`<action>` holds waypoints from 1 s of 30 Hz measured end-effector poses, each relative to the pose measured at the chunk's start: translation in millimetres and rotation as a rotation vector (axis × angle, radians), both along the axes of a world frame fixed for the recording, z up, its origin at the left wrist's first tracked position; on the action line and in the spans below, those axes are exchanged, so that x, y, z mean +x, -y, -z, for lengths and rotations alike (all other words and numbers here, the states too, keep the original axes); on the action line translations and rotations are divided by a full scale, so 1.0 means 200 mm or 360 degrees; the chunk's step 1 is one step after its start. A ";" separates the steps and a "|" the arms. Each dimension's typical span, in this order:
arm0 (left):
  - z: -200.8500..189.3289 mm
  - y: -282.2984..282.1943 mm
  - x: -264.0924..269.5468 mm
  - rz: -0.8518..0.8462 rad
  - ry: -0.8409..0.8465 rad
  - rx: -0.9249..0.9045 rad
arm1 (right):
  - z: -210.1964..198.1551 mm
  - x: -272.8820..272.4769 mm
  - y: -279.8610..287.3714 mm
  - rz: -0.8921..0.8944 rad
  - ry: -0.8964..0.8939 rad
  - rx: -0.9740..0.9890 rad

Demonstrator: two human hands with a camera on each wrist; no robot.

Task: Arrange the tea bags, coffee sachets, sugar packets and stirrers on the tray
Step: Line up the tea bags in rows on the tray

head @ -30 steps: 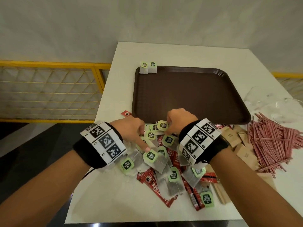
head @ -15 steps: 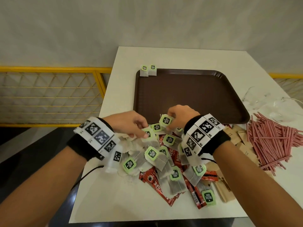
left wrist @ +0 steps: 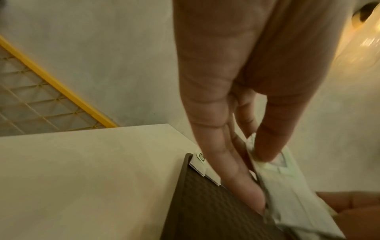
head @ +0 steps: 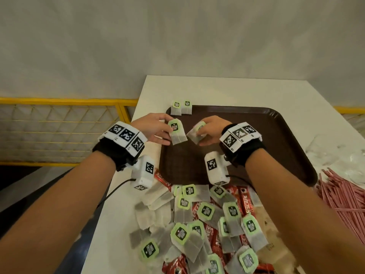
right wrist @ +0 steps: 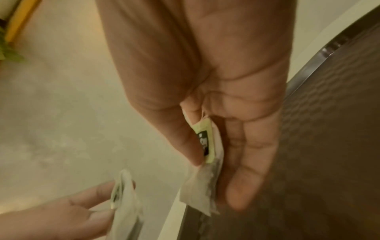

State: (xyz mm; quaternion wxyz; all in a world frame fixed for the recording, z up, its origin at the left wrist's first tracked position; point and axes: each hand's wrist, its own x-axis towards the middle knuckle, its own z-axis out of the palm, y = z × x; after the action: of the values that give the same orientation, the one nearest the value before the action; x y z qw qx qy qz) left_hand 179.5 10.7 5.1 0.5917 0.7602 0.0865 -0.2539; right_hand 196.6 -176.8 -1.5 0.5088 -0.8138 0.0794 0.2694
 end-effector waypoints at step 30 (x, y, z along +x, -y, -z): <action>0.26 0.04 0.78 0.0068 0.0768 0.1149 | 0.25 0.81 -0.18 -0.0255 0.0688 -0.0866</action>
State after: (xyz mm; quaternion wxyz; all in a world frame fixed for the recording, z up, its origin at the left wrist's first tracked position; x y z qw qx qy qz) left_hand 335.1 3.3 -46.5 0.2858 0.9576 0.0131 -0.0347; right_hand 357.7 -140.9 -50.9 0.2557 -0.9613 -0.0252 0.0990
